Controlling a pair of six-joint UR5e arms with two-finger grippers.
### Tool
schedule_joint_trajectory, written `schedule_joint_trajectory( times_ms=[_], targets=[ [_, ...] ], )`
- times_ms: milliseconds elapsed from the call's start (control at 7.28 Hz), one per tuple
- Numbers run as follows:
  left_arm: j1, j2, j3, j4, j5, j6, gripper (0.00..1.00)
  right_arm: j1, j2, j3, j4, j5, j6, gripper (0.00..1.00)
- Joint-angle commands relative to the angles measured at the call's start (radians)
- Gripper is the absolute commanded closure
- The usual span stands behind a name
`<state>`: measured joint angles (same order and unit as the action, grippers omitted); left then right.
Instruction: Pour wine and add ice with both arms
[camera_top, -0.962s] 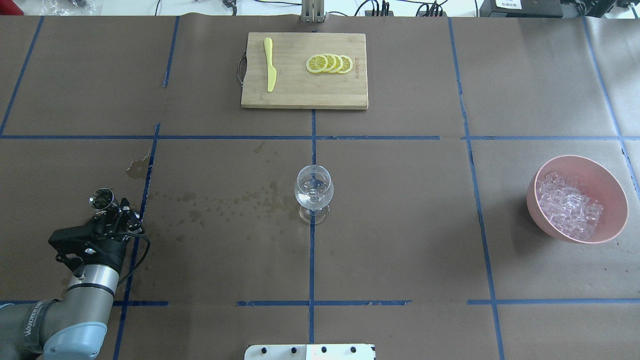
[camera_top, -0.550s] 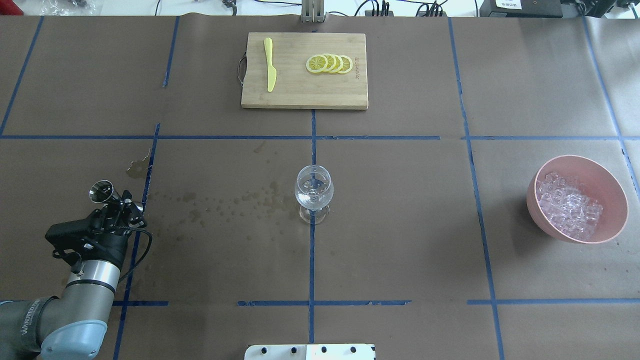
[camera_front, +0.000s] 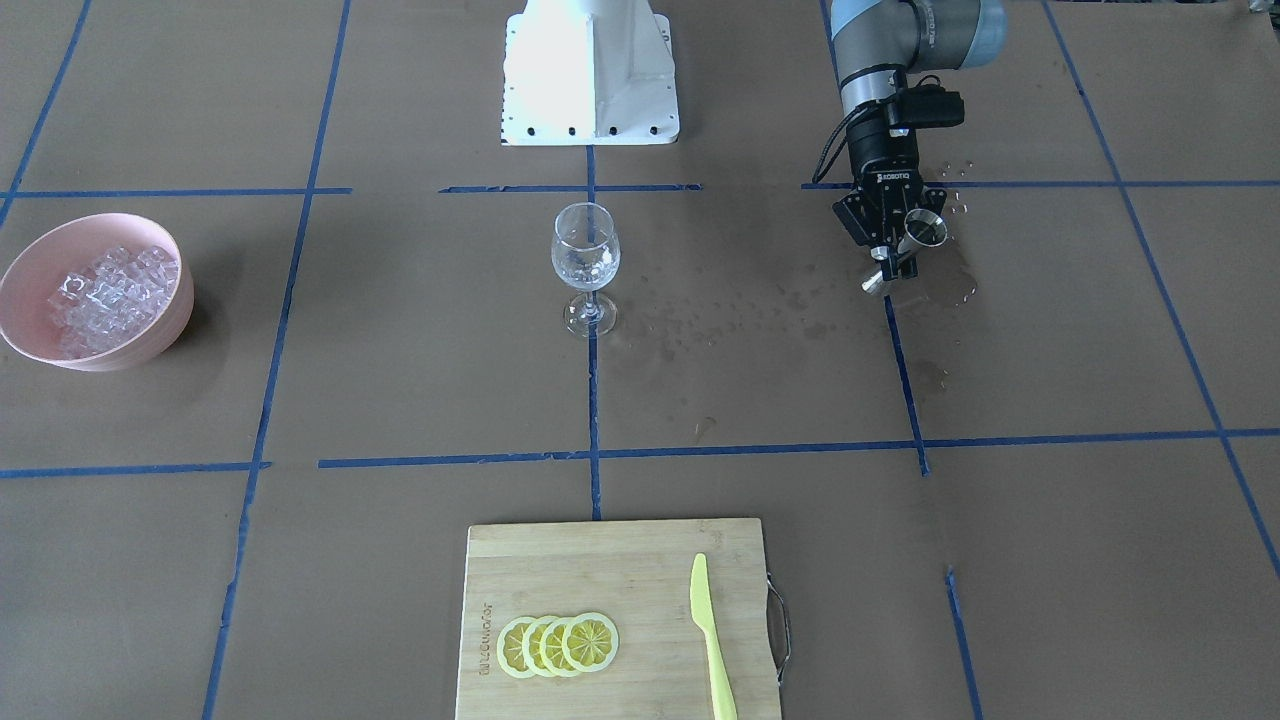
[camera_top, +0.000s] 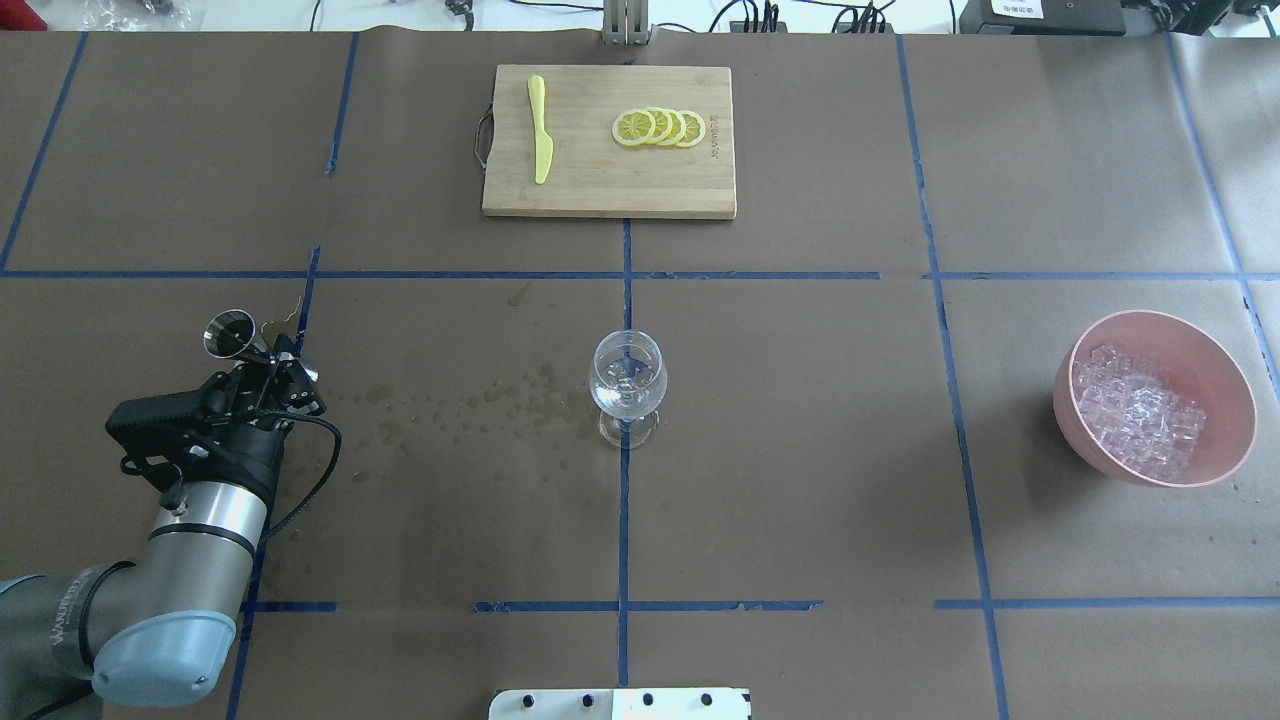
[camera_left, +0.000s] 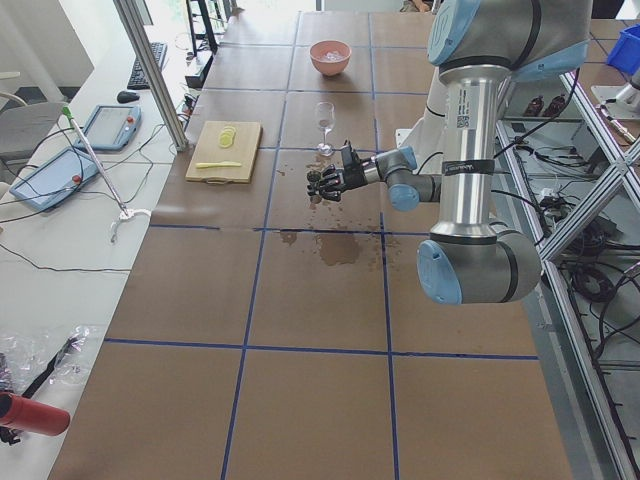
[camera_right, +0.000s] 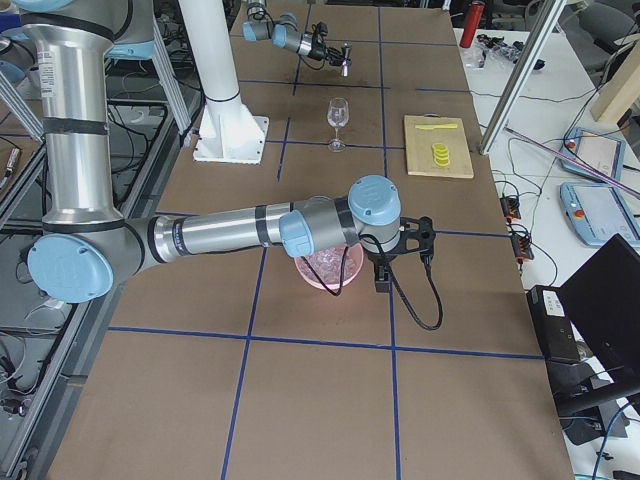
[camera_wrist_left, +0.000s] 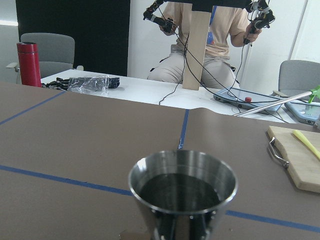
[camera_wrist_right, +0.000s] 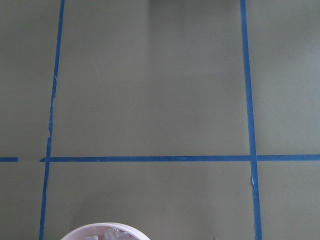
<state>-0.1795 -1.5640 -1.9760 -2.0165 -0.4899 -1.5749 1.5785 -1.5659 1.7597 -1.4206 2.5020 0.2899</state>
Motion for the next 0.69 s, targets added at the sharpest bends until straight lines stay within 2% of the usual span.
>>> schedule_joint_trajectory(
  times_ms=[0,275,550],
  targets=[
    [-0.015,-0.043,-0.003,-0.039,-0.004,0.19,1.0,-0.005,0.0,0.003,-0.001,-0.002,0.0,0.0],
    [-0.015,-0.094,-0.006,-0.129,-0.004,0.345,1.0,-0.026,-0.019,0.05,-0.009,0.0,0.014,0.0],
    [-0.015,-0.189,-0.009,-0.131,-0.007,0.488,1.0,-0.105,-0.061,0.179,-0.008,-0.011,0.157,0.0]
  ],
)
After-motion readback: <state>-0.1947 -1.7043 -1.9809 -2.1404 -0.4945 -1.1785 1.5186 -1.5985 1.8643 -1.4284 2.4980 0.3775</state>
